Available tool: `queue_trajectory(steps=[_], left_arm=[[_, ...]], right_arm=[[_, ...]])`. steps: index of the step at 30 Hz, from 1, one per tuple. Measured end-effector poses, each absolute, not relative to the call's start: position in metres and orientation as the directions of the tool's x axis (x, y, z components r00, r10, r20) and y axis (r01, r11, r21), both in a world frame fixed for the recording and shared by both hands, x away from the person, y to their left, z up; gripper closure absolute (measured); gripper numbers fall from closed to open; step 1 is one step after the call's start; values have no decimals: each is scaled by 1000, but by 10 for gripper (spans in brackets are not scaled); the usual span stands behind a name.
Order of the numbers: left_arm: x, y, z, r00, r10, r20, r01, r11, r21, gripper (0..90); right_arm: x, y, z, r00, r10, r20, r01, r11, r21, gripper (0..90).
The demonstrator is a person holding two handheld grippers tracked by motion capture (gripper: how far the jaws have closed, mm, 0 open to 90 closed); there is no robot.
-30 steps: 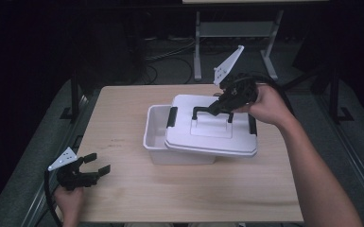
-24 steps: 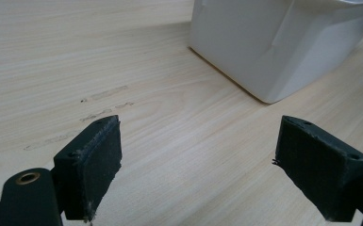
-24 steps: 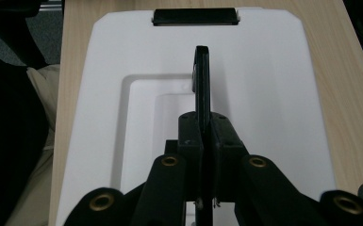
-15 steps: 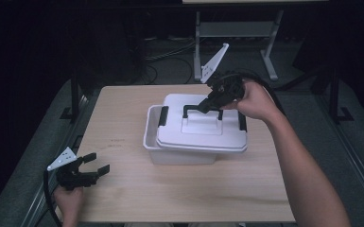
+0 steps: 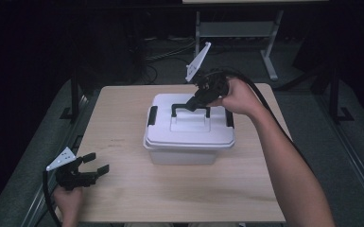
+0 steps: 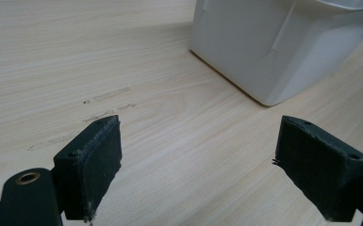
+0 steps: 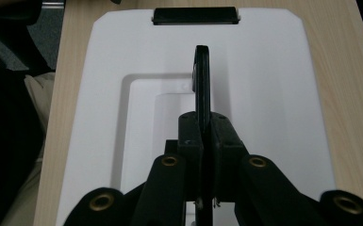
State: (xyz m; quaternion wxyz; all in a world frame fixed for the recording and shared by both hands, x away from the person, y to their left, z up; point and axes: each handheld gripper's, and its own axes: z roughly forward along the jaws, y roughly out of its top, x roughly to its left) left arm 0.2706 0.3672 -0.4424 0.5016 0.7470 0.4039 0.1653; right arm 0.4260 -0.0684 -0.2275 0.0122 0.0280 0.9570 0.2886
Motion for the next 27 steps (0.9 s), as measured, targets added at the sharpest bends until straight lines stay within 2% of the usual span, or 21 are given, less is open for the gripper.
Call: queue_trajectory(steps=[27], left_arm=[[271, 369, -442, 618, 770, -158, 438, -170, 883, 145]], right_arm=[[456, -42, -256, -998, 36, 42, 53, 844, 534, 843]])
